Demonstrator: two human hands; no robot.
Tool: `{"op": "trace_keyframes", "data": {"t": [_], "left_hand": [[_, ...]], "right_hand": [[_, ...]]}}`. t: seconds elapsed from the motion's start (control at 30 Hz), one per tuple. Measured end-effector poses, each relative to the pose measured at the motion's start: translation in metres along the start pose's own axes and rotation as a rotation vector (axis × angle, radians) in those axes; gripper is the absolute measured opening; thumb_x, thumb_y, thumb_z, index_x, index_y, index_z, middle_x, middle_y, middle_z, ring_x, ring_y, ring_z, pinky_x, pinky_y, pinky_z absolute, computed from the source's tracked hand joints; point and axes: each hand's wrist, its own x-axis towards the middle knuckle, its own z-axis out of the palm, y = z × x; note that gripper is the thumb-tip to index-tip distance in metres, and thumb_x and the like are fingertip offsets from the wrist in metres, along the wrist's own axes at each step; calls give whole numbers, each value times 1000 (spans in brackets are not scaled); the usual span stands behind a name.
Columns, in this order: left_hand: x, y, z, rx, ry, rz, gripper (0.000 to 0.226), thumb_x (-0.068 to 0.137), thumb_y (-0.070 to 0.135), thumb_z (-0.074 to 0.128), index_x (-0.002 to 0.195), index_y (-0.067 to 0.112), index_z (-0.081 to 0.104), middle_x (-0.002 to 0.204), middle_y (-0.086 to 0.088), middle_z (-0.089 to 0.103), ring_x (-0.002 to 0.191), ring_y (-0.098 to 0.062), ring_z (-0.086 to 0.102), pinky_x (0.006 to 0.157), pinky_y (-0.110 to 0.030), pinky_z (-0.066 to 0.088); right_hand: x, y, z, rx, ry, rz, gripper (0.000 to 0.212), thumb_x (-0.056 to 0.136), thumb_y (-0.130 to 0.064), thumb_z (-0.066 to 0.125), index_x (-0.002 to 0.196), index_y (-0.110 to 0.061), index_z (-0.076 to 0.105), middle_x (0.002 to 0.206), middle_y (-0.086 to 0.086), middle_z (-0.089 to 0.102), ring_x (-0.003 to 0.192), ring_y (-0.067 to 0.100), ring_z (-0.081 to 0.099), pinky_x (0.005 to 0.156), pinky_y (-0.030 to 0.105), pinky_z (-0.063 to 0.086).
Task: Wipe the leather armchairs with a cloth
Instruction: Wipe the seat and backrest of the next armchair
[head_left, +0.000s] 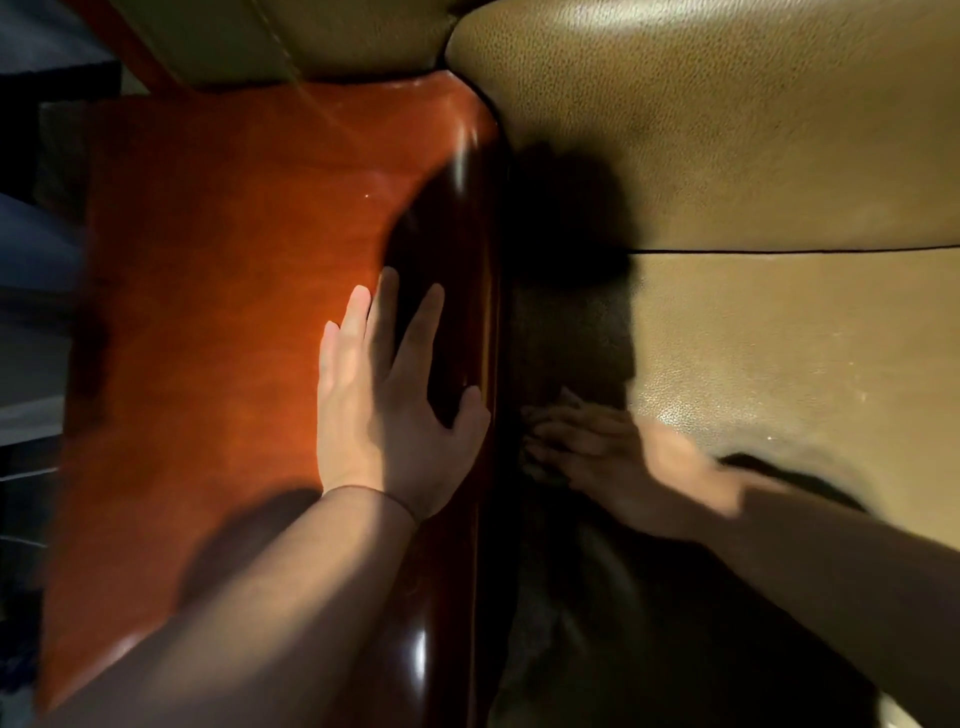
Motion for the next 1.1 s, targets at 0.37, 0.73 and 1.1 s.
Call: {"op": "trace_keyframes", "data": {"t": [0.37, 0.73, 1.1], "left_hand": [[-4, 3, -5, 70, -16, -15, 87, 85, 55, 50, 165, 36, 25, 178, 2, 2, 164, -23, -1, 132, -53, 3], [-3, 10, -9, 133, -38, -10, 85, 87, 55, 49, 165, 31, 25, 177, -2, 5, 163, -23, -3, 131, -48, -1], [-3, 7, -10, 103, -7, 3, 85, 87, 56, 49, 165, 30, 27, 176, -5, 12, 163, -24, 4, 128, -58, 21]], "right_hand": [[-27, -20, -23, -297, -128, 220, 42, 97, -17, 55, 134, 1, 64, 141, 23, 57, 137, 47, 47, 117, 61, 33], [-9, 19, -45, -259, -16, 631, 59, 103, -33, 28, 151, -4, 46, 160, 25, 39, 150, 49, 32, 120, 63, 30], [-31, 82, -98, -318, -17, 930, 77, 98, -53, 16, 160, -10, 31, 167, 26, 20, 155, 48, 16, 127, 57, 15]]}}
